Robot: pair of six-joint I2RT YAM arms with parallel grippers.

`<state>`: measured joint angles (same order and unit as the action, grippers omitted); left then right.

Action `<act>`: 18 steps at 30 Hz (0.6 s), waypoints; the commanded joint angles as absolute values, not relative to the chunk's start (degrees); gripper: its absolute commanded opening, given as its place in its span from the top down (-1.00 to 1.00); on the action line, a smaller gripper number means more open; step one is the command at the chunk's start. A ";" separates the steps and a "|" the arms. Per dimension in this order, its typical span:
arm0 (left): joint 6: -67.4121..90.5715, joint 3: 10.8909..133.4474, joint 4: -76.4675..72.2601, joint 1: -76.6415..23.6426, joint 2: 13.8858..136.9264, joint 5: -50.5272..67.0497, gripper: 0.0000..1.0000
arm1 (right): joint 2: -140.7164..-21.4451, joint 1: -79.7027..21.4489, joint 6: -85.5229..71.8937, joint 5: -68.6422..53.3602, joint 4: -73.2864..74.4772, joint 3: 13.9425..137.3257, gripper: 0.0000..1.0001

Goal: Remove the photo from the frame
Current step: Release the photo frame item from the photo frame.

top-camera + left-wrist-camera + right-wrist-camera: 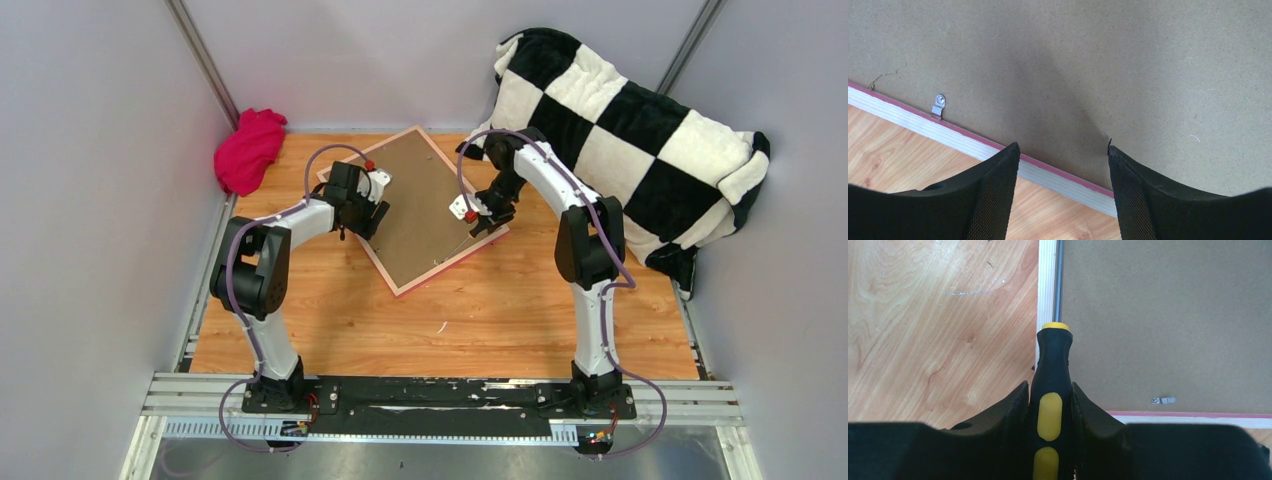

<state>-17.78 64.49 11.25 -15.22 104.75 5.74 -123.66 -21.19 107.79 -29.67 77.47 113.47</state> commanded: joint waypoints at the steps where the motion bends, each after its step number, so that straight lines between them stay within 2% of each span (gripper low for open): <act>1: -18.47 63.81 14.07 -14.94 108.02 4.54 -0.33 | -125.10 -20.65 111.22 -32.71 83.51 112.46 1.00; 11: -18.28 64.26 14.34 -14.94 108.45 4.49 -0.26 | -125.60 -21.02 111.41 -37.54 82.78 111.24 1.00; 18: -18.37 62.41 13.17 -14.94 104.92 3.62 -0.41 | -124.64 -21.64 109.69 -37.60 81.02 109.46 1.00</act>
<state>-17.54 64.90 11.18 -15.18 105.08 5.63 -124.46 -20.97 109.71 -36.42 76.34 110.89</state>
